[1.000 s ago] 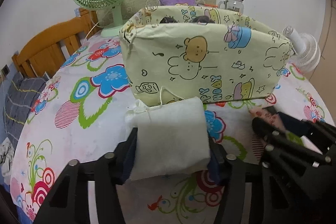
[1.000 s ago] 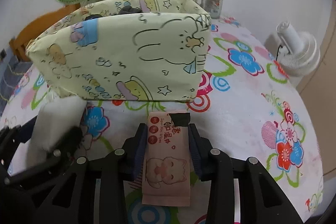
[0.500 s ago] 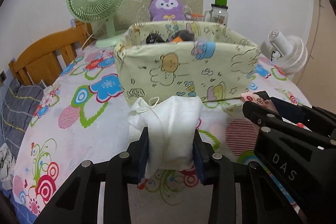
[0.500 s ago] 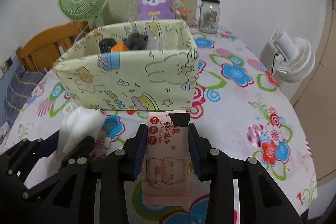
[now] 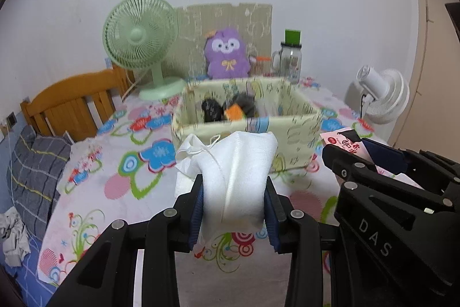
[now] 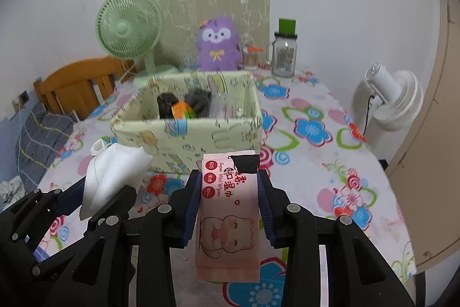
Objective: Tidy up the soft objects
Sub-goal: 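Lift and carry the white pouch and pink packet over the fabric box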
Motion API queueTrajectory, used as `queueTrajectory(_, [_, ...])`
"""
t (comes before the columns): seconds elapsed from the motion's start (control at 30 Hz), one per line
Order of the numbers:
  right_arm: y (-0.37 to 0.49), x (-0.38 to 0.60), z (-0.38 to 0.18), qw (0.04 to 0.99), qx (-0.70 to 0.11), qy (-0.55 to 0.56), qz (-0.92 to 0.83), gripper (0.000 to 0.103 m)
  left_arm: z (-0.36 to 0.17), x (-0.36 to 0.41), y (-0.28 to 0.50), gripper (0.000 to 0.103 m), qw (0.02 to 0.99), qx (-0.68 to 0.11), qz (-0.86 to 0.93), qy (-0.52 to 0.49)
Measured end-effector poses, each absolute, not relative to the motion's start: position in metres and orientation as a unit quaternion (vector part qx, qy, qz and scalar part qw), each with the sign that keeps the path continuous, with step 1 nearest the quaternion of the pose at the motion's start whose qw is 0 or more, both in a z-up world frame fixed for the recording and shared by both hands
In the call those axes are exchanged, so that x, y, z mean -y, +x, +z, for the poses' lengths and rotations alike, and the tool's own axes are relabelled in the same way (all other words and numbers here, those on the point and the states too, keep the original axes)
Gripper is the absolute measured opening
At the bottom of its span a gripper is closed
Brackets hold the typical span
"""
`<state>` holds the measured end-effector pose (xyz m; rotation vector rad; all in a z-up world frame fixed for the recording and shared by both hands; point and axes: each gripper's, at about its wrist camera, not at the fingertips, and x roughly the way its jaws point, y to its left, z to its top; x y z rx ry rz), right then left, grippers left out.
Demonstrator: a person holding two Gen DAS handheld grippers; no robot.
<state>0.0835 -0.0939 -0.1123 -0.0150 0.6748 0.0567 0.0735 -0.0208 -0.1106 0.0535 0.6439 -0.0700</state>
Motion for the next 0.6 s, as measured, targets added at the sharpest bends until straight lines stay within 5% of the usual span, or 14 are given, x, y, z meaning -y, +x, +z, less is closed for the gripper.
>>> queueTrajectory(0.6, [0.068, 0.095, -0.042, 0.962, -0.272, -0.002, 0.037, 0.041, -0.049, 0.027, 0.067, 0.037, 0.964, -0.259, -0.041, 0.029])
